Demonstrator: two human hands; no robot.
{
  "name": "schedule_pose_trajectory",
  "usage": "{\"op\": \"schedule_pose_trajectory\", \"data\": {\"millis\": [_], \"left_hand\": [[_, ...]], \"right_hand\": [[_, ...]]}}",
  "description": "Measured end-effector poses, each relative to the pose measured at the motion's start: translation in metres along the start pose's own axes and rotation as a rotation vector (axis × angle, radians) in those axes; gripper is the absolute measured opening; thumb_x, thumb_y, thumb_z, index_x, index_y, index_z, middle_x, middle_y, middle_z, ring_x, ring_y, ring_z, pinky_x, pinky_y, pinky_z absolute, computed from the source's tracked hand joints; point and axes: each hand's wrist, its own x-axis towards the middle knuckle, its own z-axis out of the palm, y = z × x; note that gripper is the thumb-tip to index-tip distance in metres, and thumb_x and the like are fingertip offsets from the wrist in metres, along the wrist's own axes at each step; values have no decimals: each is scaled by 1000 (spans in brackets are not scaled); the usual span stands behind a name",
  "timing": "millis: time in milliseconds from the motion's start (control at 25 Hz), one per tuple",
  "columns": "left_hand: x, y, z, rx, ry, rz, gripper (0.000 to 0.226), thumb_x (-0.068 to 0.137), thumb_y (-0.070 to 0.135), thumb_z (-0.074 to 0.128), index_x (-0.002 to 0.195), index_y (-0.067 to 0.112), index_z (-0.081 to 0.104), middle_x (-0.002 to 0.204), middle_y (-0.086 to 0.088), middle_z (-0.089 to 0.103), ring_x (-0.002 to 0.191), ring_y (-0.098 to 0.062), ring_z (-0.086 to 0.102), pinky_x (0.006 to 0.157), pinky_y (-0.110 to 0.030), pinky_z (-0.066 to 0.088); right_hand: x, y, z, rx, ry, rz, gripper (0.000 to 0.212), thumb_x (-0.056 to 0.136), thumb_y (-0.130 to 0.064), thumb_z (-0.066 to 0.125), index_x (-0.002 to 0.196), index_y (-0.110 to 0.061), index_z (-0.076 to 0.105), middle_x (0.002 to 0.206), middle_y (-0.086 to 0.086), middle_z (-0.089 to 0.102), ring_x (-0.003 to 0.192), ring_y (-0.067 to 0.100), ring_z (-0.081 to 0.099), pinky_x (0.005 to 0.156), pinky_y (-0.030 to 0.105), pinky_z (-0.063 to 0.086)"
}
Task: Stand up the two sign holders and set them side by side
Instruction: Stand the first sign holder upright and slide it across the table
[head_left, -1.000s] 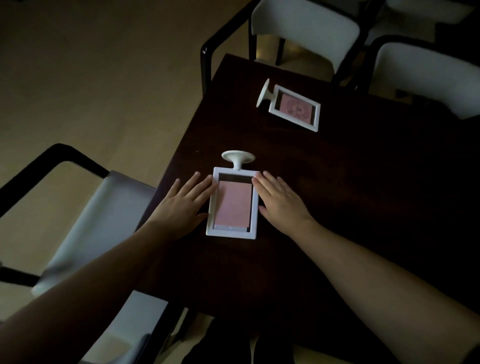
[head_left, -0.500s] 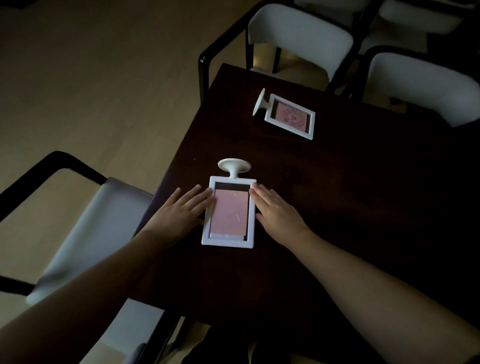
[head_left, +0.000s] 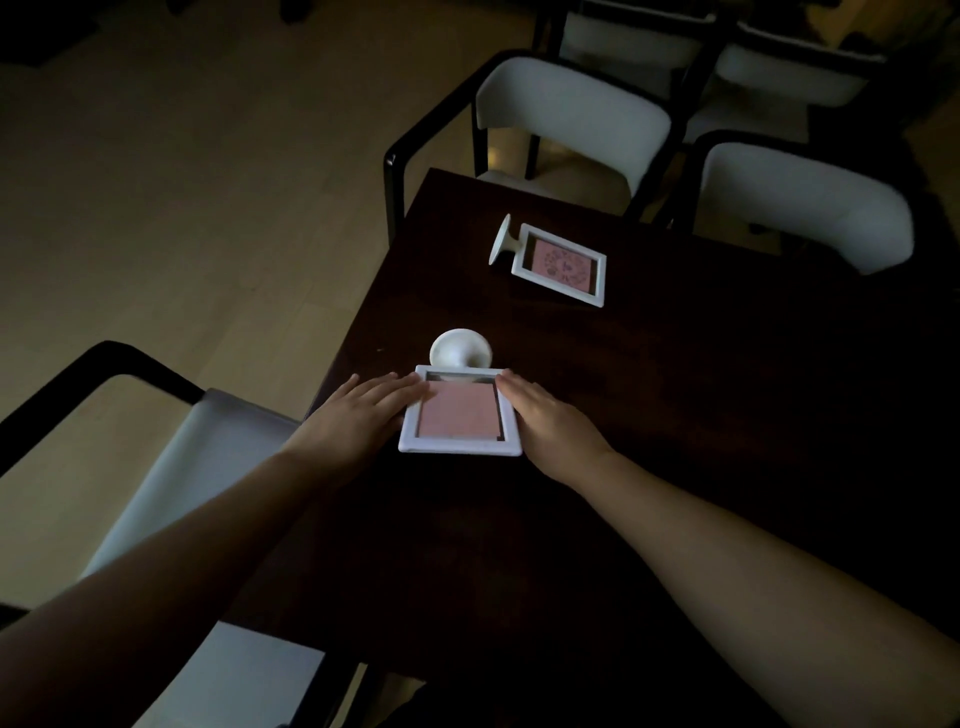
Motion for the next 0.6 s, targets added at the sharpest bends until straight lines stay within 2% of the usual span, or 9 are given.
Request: {"op": "schedule_pose_trajectory", "data": {"millis": [80, 160, 240, 280, 360, 440, 520, 600], "left_hand": [[6, 4, -6, -40, 34, 6, 52, 99, 34, 37, 150, 32, 32, 153, -2, 44, 139, -26, 40, 112, -54, 24], [12, 6, -11, -82, 47, 21, 49, 97, 28, 43, 146, 31, 38, 144, -4, 53, 130, -27, 49, 109, -57, 30], [17, 10, -16, -151, 86, 26, 37, 100, 34, 41, 136, 36, 44, 132, 0, 62, 118, -24, 58, 105, -57, 36], [20, 13, -17, -180, 112, 17, 31, 101, 39, 37, 130, 38, 46, 124, 0, 66, 111, -23, 60, 104, -56, 37], [25, 18, -18, -198, 140, -17, 28, 102, 44, 31, 122, 36, 48, 110, -5, 70, 101, -26, 63, 103, -56, 38], [28, 21, -15, -184, 151, -48, 29, 102, 43, 29, 120, 32, 49, 101, -9, 70, 92, -29, 62, 92, -49, 44], [31, 22, -12, -184, 145, -68, 31, 103, 43, 28, 118, 29, 51, 94, -5, 66, 85, -27, 60, 75, -40, 46], [34, 21, -9, -197, 137, -83, 35, 102, 47, 26, 113, 27, 52, 89, 3, 60, 83, -21, 57, 68, -38, 44]], "right_hand": [[1, -1, -7, 53, 17, 3, 61, 99, 1, 41, 155, -16, 27, 163, 9, 23, 149, 29, 22, 118, 45, 25], [4, -3, -13, 113, 49, 39, 54, 99, -3, 42, 150, -19, 37, 157, 10, 38, 142, 31, 37, 111, 48, 35], [9, -5, -18, 98, 92, 80, 36, 103, -17, 41, 137, -25, 49, 131, 8, 60, 115, 29, 59, 94, 48, 49], [13, -6, -20, 62, 101, 101, 29, 104, -23, 39, 130, -25, 52, 116, 5, 64, 101, 27, 63, 84, 47, 52], [19, -5, -23, 20, 113, 140, 25, 105, -27, 36, 123, -25, 54, 97, 2, 65, 86, 24, 64, 71, 42, 52], [22, -2, -22, 39, 135, 166, 24, 105, -27, 37, 122, -24, 53, 86, -3, 60, 78, 21, 61, 61, 37, 44], [23, 1, -21, 66, 139, 179, 26, 105, -28, 37, 126, -23, 52, 85, -3, 60, 75, 19, 59, 59, 35, 40], [25, 2, -20, 104, 134, 204, 28, 105, -31, 36, 129, -23, 49, 88, 0, 62, 76, 18, 59, 59, 36, 42]]}}
